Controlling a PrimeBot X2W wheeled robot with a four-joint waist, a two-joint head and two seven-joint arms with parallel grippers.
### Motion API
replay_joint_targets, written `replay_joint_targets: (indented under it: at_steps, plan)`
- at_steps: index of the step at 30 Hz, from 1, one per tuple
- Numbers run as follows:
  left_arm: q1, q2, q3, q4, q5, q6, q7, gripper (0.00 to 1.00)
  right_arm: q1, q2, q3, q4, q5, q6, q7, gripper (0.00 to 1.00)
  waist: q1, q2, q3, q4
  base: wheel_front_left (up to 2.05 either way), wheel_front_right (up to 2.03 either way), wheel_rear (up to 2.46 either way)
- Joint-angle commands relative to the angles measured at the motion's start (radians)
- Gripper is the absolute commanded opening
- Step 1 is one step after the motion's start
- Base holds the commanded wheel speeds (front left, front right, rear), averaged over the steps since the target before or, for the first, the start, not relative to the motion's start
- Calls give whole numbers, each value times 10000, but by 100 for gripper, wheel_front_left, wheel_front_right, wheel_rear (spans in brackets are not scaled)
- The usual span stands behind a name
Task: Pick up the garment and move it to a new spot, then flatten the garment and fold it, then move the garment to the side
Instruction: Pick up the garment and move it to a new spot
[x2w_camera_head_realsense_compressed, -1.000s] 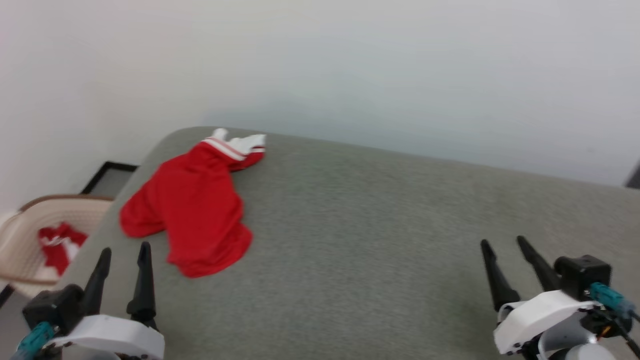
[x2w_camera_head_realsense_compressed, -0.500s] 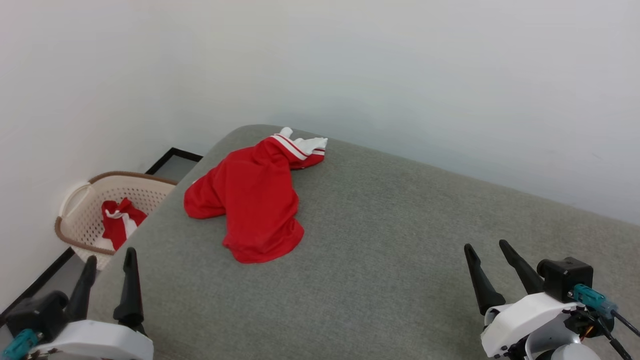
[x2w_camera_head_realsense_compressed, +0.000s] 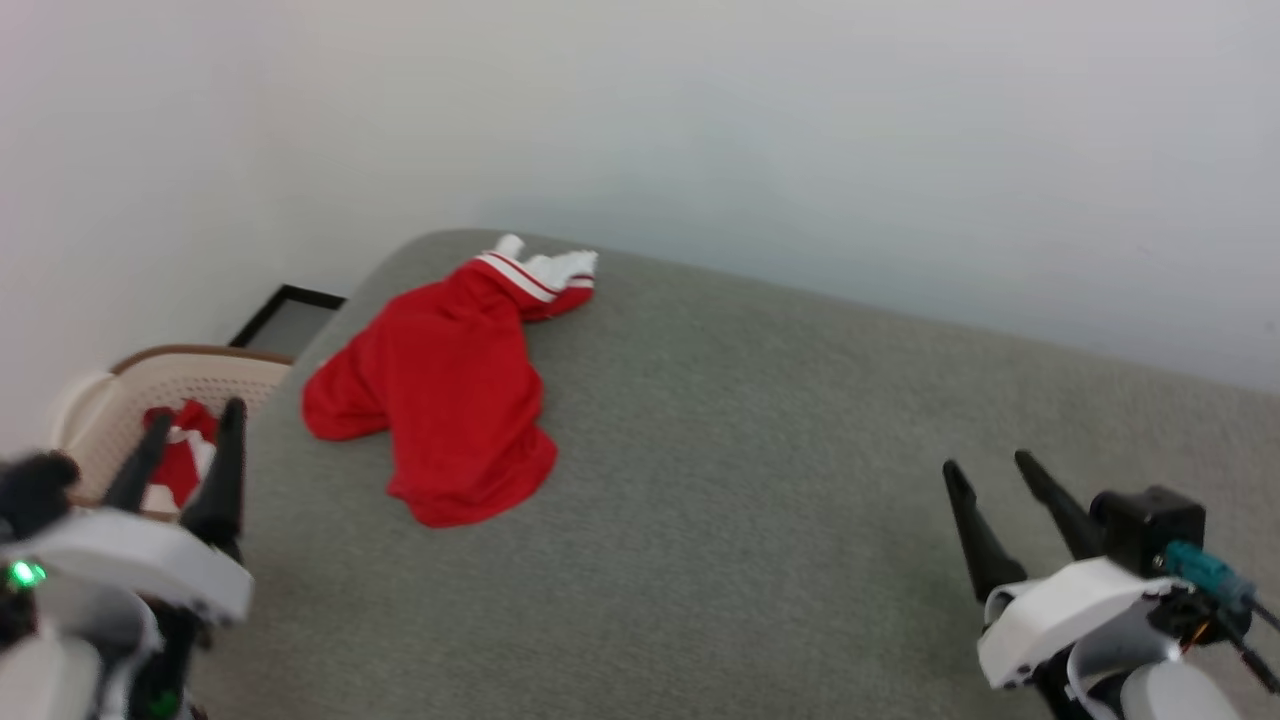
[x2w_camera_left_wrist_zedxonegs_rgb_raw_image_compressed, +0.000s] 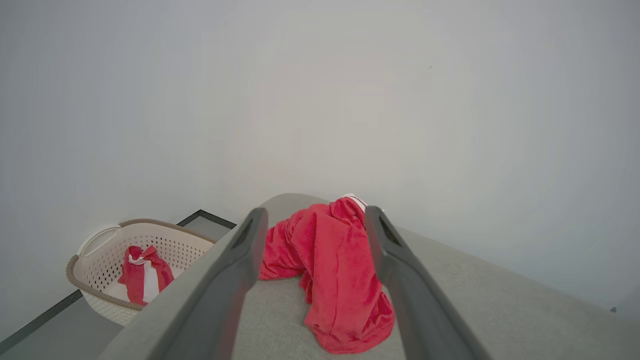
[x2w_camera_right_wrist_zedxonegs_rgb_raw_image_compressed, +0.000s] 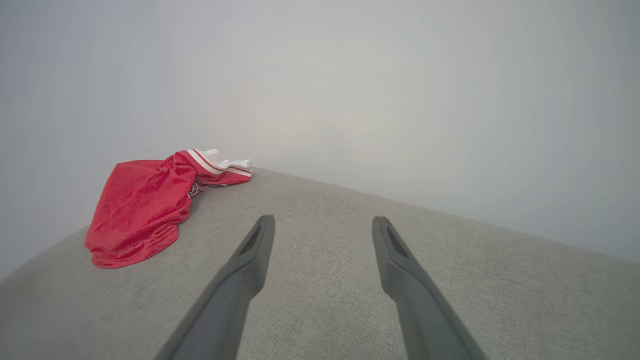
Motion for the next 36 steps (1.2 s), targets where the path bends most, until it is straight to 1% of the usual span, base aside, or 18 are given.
replay_joint_targets:
  at_steps: [1,2,5,10,13,18,23,29,32,36]
  plan:
    - [-560,167,25,291,-246,-234,295,100,-266,-97,-28,-208,-132,-12,107,100,0,0,725,-647,0,0,0]
    - [-560,167,25,291,-246,-234,295,100,-266,-97,-28,-208,-132,-12,107,100,0,0,725,-647,0,0,0]
    - [-1400,539,67,872,-467,-555,802,100,-496,-194,-115,-500,-232,-14,258,100,0,0,1403,-1062,0,0,0]
    - [-2984,942,-62,2067,-830,-1070,1572,100,-919,-289,-234,-1041,-423,-12,480,100,0,0,2596,-1663,0,0,0]
    - [-3897,1113,-241,2778,-905,-1257,2018,100,-1156,-302,-274,-1314,-533,-12,573,100,0,0,3270,-1945,0,0,0]
    - [-5256,1287,-638,4081,-1057,-1441,2902,100,-1496,-312,-309,-1685,-632,-12,674,100,0,0,4176,-2293,0,0,0]
    - [-6294,1365,-1080,5617,-978,-1471,3841,100,-1746,-298,-345,-1939,-727,-12,760,100,0,0,4739,-2502,0,0,0]
    - [-7280,1384,-1705,7493,-561,-1241,4973,100,-2006,-334,-441,-2235,-782,-12,890,100,0,0,5224,-2625,0,0,0]
    - [-7652,1260,-2011,8268,-359,-1202,5413,100,-2085,-339,-449,-2343,-822,-14,985,100,0,0,5386,-2658,0,0,0]
    - [-7748,902,-2233,9245,-380,-1212,5882,100,-2203,-344,-390,-2446,-820,-14,1125,100,0,0,5513,-2706,0,0,0]
